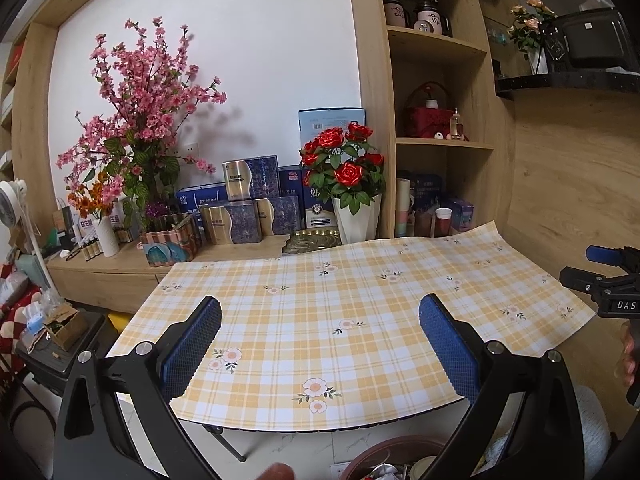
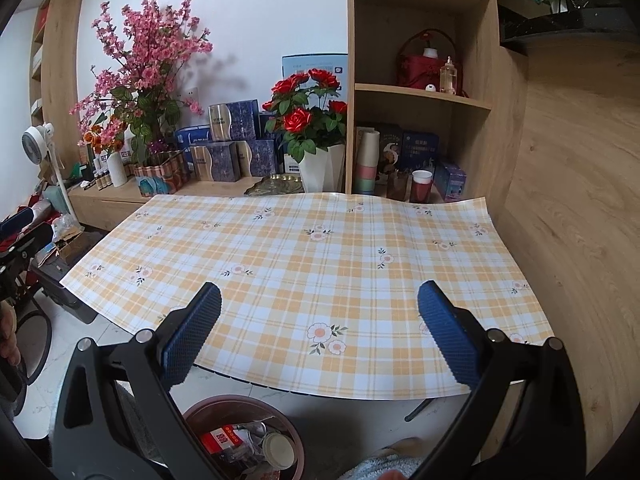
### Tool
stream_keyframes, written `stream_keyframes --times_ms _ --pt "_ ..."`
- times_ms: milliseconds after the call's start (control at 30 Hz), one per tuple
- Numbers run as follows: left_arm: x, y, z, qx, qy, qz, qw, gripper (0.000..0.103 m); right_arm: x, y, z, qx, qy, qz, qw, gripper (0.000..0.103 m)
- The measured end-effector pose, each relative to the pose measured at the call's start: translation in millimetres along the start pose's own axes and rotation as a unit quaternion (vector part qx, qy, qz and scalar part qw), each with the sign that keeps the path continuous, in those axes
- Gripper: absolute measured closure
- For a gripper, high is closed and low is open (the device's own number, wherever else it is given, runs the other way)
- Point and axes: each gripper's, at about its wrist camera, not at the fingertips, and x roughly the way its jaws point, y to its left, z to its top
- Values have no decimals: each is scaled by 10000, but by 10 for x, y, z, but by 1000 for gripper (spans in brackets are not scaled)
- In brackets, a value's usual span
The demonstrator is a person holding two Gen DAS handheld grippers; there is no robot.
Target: Collect trash
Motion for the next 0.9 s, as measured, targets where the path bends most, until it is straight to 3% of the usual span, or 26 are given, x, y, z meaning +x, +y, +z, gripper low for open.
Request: stream_keyframes --times_ms 167,900 --pt "-19 -14 38 38 -21 203 9998 6 -33 -4 28 -5 -67 -12 10000 6" --pt "18 -32 13 125 82 299 9994 6 -35 10 19 -16 -101 -14 9999 6"
